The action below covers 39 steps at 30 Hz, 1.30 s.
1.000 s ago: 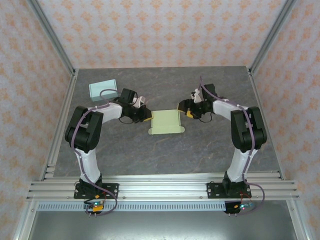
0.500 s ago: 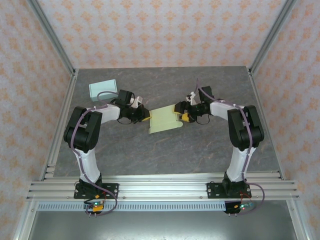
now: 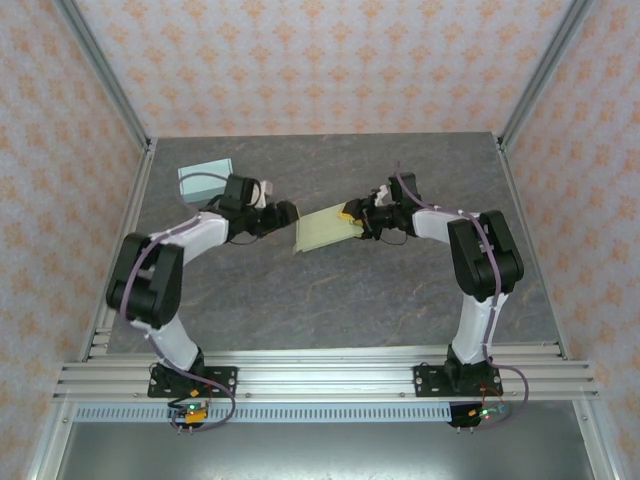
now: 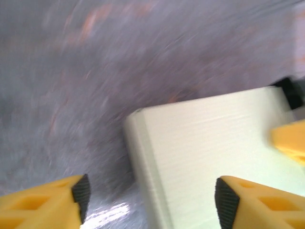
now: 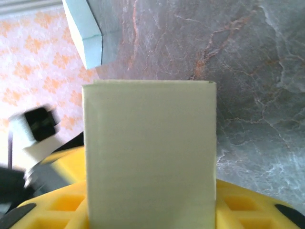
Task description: Fold the paper box
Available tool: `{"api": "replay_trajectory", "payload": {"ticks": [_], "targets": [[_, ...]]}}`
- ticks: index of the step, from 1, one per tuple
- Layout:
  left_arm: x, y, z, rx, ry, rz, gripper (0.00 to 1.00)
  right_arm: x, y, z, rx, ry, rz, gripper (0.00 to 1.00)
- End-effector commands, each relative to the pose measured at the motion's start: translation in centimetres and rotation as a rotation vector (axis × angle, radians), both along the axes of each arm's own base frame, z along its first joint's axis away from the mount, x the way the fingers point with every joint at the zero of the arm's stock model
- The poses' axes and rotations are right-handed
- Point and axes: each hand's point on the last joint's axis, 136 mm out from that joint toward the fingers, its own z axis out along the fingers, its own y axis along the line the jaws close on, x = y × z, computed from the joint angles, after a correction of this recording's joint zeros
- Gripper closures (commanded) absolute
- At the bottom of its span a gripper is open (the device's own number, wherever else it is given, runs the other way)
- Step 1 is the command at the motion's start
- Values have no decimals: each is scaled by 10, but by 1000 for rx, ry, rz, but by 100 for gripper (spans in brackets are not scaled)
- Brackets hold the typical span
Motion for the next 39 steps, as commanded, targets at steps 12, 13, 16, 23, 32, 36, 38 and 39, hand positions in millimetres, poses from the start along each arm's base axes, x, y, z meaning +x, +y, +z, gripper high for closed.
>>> {"api": "replay_trajectory", "payload": {"ticks": [12, 13, 16, 23, 32, 36, 38, 39], "targets": [[-73, -47, 64, 642, -1121, -534, 19, -28, -36, 31, -12, 516, -110, 57], [-77, -49, 56, 654, -1119, -573, 20, -33, -40, 29, -19, 548, -105, 57], [-79, -49, 43, 687, -1144, -613, 20, -45, -45, 23, -38, 624, -81, 57], [-73, -75, 9, 725, -1122, -772, 23, -69, -45, 9, -40, 751, -12, 56], [-96, -108, 2, 636, -1149, -917, 25, -65, -47, -4, -57, 789, -53, 56], [-108, -119, 2, 571, -1159, -950, 24, -58, -46, -5, -56, 781, -74, 56], [-113, -117, 4, 555, -1147, -957, 22, -54, -46, -3, -57, 771, -82, 56], [-115, -115, 3, 559, -1133, -964, 22, -53, -46, -3, -57, 770, -84, 56]]}}
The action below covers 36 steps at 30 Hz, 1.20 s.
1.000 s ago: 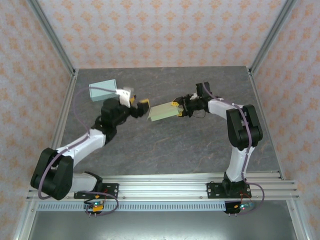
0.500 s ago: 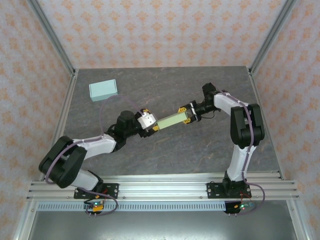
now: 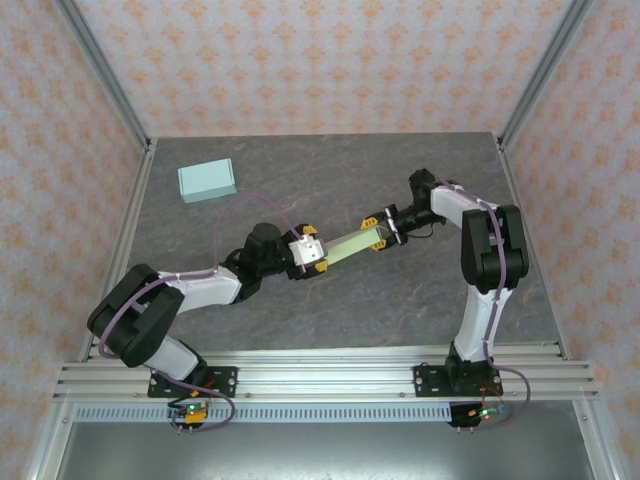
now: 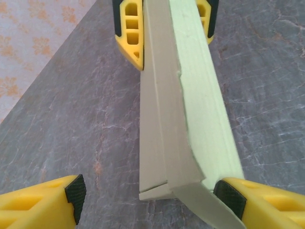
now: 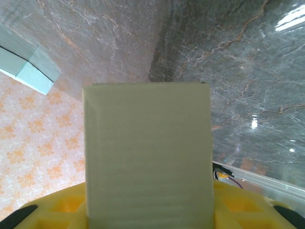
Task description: Fold the paper box
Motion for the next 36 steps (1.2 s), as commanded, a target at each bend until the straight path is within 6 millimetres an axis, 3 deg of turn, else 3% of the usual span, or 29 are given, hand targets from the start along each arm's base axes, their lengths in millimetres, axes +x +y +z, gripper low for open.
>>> {"api": "replay_trajectory", "payload": {"ticks": [1, 5, 10, 15, 19, 24, 27, 31, 36], "targets": [[-23, -16, 0, -4, 51, -103, 22, -5, 11, 0, -3, 131, -33, 56], [-31, -17, -6, 2, 88, -133, 21, -3, 10, -2, -13, 137, -49, 56], [-24, -19, -17, 61, 65, -92, 25, 0, 13, 4, -12, 124, -45, 56], [-11, -21, -9, 60, 45, -53, 39, 3, 14, 8, -1, 98, -79, 55], [-10, -16, -11, 77, 56, -32, 55, 6, 14, 13, 15, 63, -102, 47], [-15, -15, -15, 81, 206, -27, 56, 20, 10, 29, 43, -66, -120, 32], [-11, -13, -18, 80, 304, -13, 56, 34, 0, 57, 1, -276, -100, 28], [-10, -12, -23, 99, 405, -12, 56, 46, -27, 89, -129, -594, -85, 23], [-5, -6, -30, 160, 487, 10, 56, 43, -68, 95, -236, -796, -136, 23]]}}
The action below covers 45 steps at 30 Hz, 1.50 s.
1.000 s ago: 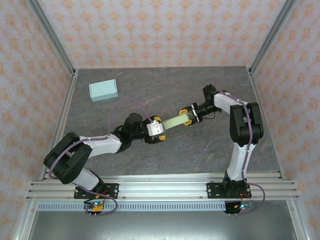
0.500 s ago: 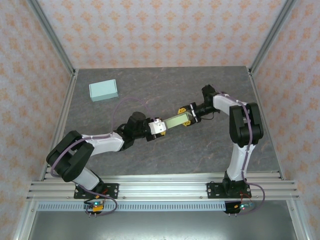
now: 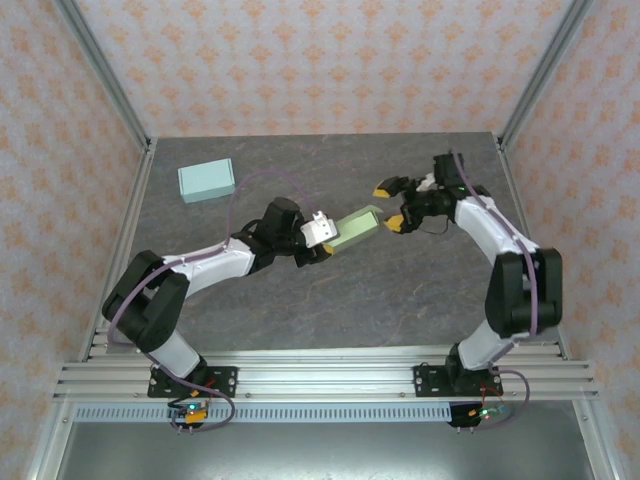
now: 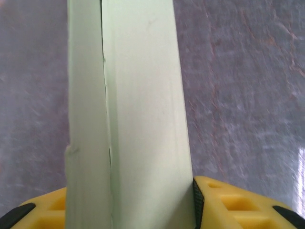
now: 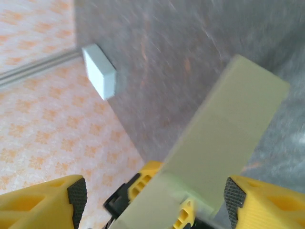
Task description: Fold the paper box
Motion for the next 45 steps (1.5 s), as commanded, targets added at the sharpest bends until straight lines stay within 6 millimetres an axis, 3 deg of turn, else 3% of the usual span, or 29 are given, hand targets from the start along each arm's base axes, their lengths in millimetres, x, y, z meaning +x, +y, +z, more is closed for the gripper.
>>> {"api": "replay_trajectory", "payload": {"ticks": [1, 6, 10, 12, 16, 19, 26, 32, 38, 45], "targets": [[-22, 10, -24, 85, 187, -20, 56, 9, -28, 0, -152, -220, -13, 23], [-19, 13, -24, 85, 227, -23, 56, -12, -29, 2, -352, -481, 204, 25], [-22, 12, -21, 87, 271, -50, 56, -31, -16, 1, -570, -666, 440, 29], [-19, 11, -18, 103, 288, -58, 55, -27, -12, -2, -663, -712, 481, 35], [-16, 15, -19, 173, 313, -74, 55, -19, 6, 0, -690, -794, 531, 44], [-15, 14, -18, 182, 306, -87, 56, -17, 11, -7, -747, -792, 596, 55], [-14, 11, -11, 165, 272, -117, 56, -22, -1, -23, -837, -761, 630, 50], [-9, 9, -8, 169, 265, -122, 56, -24, 13, -23, -794, -775, 644, 57], [-9, 7, -2, 168, 251, -140, 55, -20, 20, -28, -776, -733, 664, 74], [-1, 6, -7, 167, 251, -103, 55, -18, 19, -32, -772, -683, 622, 78]]}}
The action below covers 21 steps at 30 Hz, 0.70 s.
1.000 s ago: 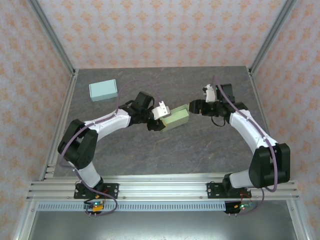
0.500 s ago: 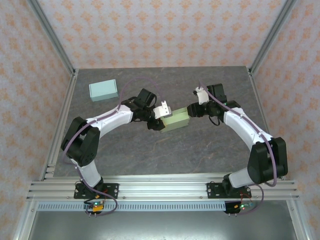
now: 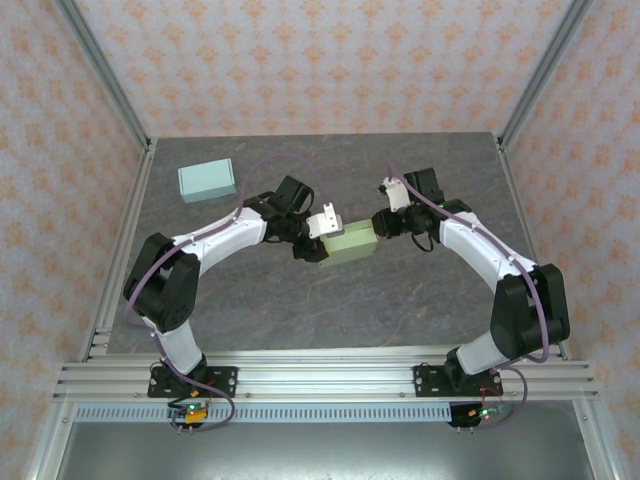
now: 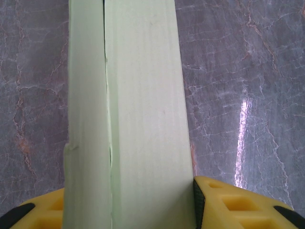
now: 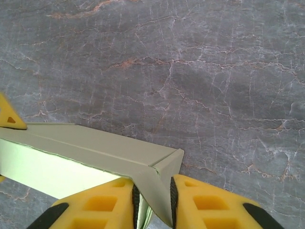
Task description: Fold the paper box
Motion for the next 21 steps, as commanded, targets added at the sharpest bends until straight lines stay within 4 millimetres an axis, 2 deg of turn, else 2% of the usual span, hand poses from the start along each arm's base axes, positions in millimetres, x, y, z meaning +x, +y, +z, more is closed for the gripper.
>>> {"api": "replay_trajectory", "payload": {"ticks": [1, 5, 8, 16, 21], "targets": [[5, 2, -8, 18, 18, 27, 55, 6, 2, 8, 5, 4, -50, 80], [18, 3, -7, 22, -1, 99, 54, 7, 9, 9, 20, 32, -142, 84], [19, 2, -8, 7, -3, 115, 54, 5, 14, 4, 49, 49, -199, 85], [18, 7, -7, 10, -28, 130, 52, 0, 0, -12, -4, 42, -252, 87], [31, 14, 10, 5, -53, 229, 43, -1, -5, -18, -15, 33, -273, 89]]}}
